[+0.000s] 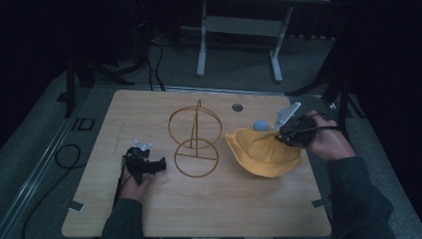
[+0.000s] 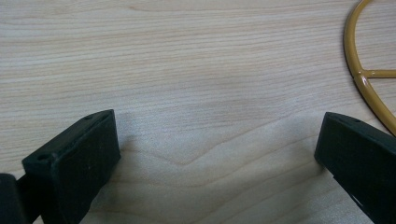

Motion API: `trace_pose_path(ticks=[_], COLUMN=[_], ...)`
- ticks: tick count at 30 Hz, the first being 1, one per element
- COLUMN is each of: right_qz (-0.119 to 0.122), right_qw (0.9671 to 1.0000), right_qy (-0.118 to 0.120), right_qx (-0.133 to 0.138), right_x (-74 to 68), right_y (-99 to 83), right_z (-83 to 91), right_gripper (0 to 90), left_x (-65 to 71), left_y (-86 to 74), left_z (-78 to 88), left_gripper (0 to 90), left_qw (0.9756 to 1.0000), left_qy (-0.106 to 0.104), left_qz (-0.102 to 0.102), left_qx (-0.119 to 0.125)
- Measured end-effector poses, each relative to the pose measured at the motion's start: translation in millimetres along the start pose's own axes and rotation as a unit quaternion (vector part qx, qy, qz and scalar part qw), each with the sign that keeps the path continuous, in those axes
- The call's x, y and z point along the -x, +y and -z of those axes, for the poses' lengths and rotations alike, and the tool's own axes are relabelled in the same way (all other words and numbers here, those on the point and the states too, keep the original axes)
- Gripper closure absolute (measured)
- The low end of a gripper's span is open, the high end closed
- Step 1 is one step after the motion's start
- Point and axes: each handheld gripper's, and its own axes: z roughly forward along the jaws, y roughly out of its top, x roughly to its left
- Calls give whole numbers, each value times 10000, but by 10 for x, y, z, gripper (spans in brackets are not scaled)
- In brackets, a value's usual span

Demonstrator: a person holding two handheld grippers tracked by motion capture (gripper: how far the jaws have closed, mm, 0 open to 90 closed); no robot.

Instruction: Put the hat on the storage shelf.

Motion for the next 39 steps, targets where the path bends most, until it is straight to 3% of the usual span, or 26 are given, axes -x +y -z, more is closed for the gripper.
trace_pose_path(ticks=[20,39], right_qz=[-237,-516], right_qw=[9977,9926], right_qy=[-202,-226], right_qx=[602,1076], right_x=[109,177], right_y=[-30,-42], right_z=[220,350], right_gripper=[839,838], left_x=[0,-1], left_y=[1,1], left_z=[1,2], left_gripper=[0,0], left_qw=[10000,10000], left_qy=[-1,0], left_qz=[-1,-9], left_qx=[-8,-14])
